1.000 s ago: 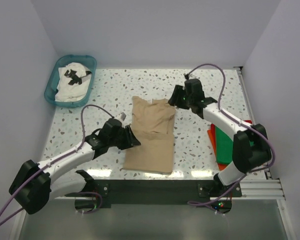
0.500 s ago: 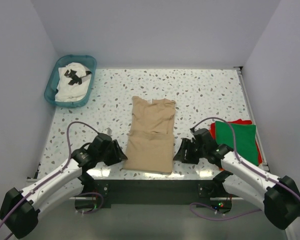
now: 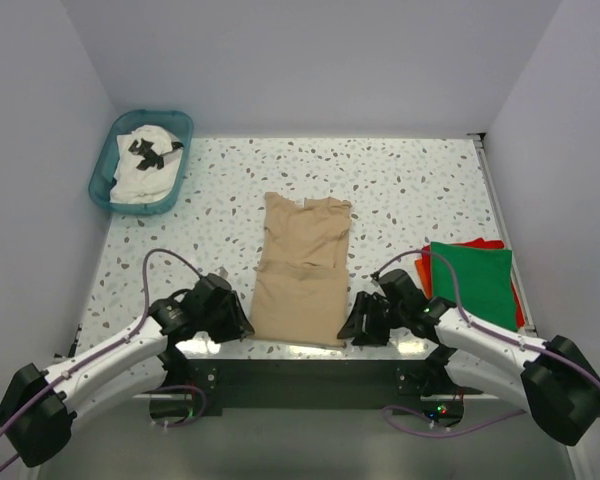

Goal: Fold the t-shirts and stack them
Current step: Fold the tshirt

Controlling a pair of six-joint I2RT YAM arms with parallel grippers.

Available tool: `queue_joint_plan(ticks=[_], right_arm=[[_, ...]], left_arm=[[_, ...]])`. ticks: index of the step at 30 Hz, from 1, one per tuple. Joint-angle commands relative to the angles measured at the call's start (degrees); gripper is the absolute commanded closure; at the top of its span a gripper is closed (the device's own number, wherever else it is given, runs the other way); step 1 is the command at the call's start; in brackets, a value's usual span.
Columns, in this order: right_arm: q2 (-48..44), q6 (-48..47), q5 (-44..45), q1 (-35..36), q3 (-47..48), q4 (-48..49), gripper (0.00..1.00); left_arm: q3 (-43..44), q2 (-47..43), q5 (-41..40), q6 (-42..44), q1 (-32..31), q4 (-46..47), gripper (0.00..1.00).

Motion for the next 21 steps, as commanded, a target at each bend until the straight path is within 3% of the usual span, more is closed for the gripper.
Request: queue_joint_plan(ticks=[1, 17, 21], right_arm=[[2.0, 3.1, -2.0, 1.7, -0.8, 5.8, 0.44], [4.9, 7.2, -0.1, 3.8, -4.8, 12.3, 0.62], [3.5, 8.2, 1.0, 3.8, -5.5, 12.5, 0.77]], left_arm=[[-0.3, 1.7, -1.2, -2.3, -1.8, -0.5, 0.54], [-3.7, 5.3, -2.2, -4.6, -5.2, 7.4, 0.63], [-3.7, 6.7, -2.3, -4.6, -6.1, 8.4, 0.71]])
